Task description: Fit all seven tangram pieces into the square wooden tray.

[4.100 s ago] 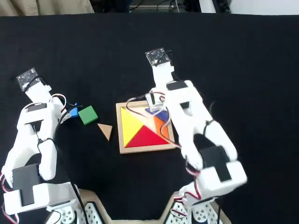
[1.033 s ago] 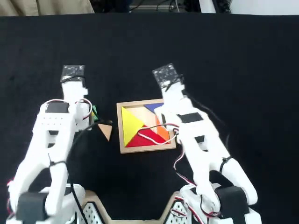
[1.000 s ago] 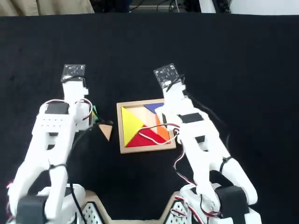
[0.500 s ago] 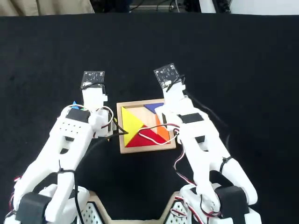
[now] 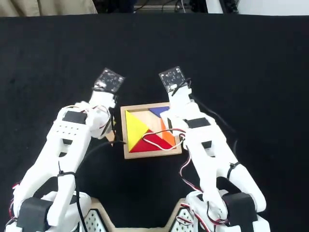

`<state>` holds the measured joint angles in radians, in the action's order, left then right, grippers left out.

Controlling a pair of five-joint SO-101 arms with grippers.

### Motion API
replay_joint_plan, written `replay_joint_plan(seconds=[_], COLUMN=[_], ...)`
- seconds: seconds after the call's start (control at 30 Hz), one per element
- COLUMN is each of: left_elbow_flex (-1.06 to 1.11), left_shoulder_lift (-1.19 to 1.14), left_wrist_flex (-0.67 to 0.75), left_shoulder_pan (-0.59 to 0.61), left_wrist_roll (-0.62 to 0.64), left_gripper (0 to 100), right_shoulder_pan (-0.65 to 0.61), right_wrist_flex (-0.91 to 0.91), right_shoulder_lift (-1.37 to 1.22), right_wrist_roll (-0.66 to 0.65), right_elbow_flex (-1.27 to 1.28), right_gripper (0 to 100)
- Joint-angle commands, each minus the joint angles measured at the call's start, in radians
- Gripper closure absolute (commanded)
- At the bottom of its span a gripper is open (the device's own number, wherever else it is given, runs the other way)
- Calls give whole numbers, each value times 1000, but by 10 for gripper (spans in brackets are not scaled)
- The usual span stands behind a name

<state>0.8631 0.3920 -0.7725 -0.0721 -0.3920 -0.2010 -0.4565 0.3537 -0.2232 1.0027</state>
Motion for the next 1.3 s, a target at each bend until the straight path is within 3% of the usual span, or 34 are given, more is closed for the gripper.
replay_joint_plan(seconds=[0.0,0.17,0.3,0.57,0.7,0.87,1.07,1.27], left_elbow_flex=[-12,-38,-151,-311,-294,-229,-122,-140], left_shoulder_lift=[-2,-60,-247,-459,-420,-301,-110,91], left_wrist_flex=[18,12,5,-149,-255,-381,-379,-374], left_shoulder_pan=[-5,-56,-19,-4,25,-16,-139,-47], left_wrist_roll=[-129,-206,-273,-417,-500,-503,-391,-373], left_gripper=[966,965,971,970,970,970,970,970], right_shoulder_pan=[23,25,26,55,55,55,57,57], right_wrist_flex=[40,44,37,40,43,44,44,44], right_shoulder_lift=[31,-28,-88,-91,-93,-91,-93,-94], right_wrist_roll=[-6,-6,-6,-2,-5,-6,-6,-6], right_elbow_flex=[10,-19,-58,-62,-62,-64,-64,-64], right_gripper=[988,988,988,988,988,987,987,987])
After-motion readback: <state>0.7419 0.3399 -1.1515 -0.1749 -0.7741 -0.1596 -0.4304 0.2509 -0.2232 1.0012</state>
